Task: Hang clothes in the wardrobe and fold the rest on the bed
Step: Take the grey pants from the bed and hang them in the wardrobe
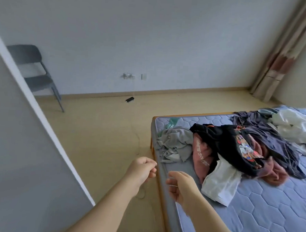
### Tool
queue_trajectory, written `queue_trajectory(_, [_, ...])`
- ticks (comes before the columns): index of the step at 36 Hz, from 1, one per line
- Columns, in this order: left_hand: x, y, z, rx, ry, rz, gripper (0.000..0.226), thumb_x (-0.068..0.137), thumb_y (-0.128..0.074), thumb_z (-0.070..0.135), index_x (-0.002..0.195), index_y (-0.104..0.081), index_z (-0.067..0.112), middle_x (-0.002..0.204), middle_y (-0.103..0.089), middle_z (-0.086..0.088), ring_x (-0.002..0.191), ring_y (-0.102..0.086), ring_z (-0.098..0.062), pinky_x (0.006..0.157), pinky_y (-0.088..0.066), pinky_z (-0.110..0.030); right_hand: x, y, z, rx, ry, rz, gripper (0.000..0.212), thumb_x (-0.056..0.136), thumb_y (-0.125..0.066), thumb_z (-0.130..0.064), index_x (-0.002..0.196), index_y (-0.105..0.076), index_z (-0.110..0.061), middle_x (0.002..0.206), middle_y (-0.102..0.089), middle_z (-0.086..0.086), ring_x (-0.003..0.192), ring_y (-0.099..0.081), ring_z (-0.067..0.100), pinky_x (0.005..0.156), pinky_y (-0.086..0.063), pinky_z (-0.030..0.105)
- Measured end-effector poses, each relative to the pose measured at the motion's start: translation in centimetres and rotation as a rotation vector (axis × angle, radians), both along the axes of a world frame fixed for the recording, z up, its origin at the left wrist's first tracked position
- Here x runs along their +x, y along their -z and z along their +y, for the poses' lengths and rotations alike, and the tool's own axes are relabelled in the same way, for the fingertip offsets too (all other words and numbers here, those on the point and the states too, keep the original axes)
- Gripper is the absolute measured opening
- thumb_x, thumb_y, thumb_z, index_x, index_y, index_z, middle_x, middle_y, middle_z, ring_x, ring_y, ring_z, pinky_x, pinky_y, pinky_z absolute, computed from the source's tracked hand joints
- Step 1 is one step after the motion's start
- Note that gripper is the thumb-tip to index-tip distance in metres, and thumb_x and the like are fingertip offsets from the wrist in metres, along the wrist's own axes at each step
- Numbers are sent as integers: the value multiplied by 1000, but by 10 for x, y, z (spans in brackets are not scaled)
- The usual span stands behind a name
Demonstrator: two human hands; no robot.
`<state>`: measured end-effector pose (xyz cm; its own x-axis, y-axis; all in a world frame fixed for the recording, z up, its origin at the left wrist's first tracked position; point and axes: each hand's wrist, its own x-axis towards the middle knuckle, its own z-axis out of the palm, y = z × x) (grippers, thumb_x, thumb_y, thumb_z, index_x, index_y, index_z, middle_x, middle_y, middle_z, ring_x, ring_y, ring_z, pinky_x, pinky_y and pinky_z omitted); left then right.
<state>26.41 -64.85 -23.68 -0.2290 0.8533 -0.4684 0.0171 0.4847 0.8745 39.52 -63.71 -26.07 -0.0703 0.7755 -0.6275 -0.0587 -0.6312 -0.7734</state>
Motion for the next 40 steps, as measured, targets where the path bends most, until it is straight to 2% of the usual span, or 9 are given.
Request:
queue_trajectory(4, [37,3,39,1,51,17,19,93,-50,9,76,-56,14,64,-55,1,49,-49,-7,40,-34,-12,38,1,26,-24,59,-2,14,94,-48,-7,81,-55,-10,58,-53,5,44,-39,14,40,-30,16])
queue_trajectory(14, [93,31,110,-65,146,23,19,94,-50,11,77,-57,15,66,-56,0,52,-51,-8,41,-36,-12,100,26,77,-101,153,-24,9,92,-50,-8,86,-56,-12,60,-53,4,44,-39,13,47,-31,19])
queue_trajectory(25, [101,76,216,-134,215,82,16,93,-51,12,79,-59,14,67,-58,0,56,-52,-11,50,-39,-19,111,58,162,-197,251,-37,13,91,-50,-9,80,-52,-14,55,-51,1,41,-35,10,37,-29,12])
queue_trajectory(31, [96,102,294,-161,243,90,18,93,-49,12,78,-59,15,67,-57,0,54,-50,-10,50,-38,-18,100,78,232,-244,276,-72,12,91,-49,-10,82,-54,-15,59,-52,1,44,-37,10,40,-31,13])
queue_trajectory(36, [89,130,360,-199,262,105,17,94,-48,12,81,-60,14,69,-57,0,54,-50,-10,48,-38,-16,85,101,295,-304,312,-70,13,90,-50,-8,80,-55,-14,51,-53,0,40,-37,10,45,-32,17])
queue_trajectory(40, [86,167,414,-250,288,159,20,93,-49,14,77,-60,17,68,-58,1,56,-52,-11,51,-38,-21,79,125,343,-357,342,-59,10,90,-51,-10,82,-55,-14,42,-52,-4,35,-37,7,43,-36,17])
